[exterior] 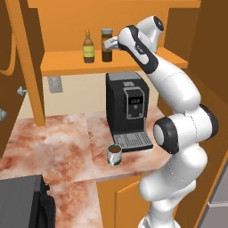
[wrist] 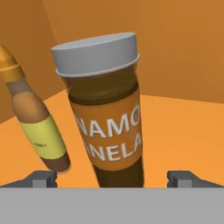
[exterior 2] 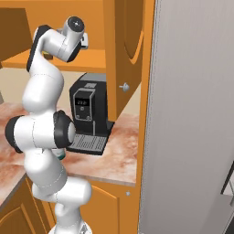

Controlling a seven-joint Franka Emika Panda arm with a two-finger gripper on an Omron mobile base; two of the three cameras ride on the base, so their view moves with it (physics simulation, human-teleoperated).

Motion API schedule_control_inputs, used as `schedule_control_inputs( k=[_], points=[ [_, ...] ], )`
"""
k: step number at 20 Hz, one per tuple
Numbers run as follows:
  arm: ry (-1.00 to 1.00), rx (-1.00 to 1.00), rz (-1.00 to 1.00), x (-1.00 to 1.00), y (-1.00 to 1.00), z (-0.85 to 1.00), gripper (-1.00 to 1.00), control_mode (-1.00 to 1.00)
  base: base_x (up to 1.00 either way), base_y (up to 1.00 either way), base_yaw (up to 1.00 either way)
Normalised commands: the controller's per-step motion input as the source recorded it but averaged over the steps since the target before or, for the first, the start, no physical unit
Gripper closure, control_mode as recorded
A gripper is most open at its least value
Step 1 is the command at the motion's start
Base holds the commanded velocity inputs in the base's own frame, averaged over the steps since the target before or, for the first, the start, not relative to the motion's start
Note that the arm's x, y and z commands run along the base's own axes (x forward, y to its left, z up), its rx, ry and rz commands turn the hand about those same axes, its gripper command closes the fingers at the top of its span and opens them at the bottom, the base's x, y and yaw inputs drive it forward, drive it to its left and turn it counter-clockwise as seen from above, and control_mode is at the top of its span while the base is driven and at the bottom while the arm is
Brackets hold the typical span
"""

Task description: Pick the cinnamon and honey bottle from the cabinet and place them next to the mug.

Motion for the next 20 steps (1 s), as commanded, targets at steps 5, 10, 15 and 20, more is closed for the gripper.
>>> schedule_control_inputs(
  k=[5,10,15,20],
  points=[
    [0.0,0.0,0.01,0.0,0.05,-0.01,-1.0,-1.0,0.0,0.0,0.0],
    [0.0,0.0,0.0,0.03,0.06,0.0,-1.0,-1.0,0.0,0.0,0.0],
    [0.0,0.0,0.0,0.12,0.04,0.0,-1.0,-1.0,0.0,0.0,0.0],
    [0.0,0.0,0.01,0.22,0.0,-0.03,-1.0,-1.0,0.0,0.0,0.0]
  ],
)
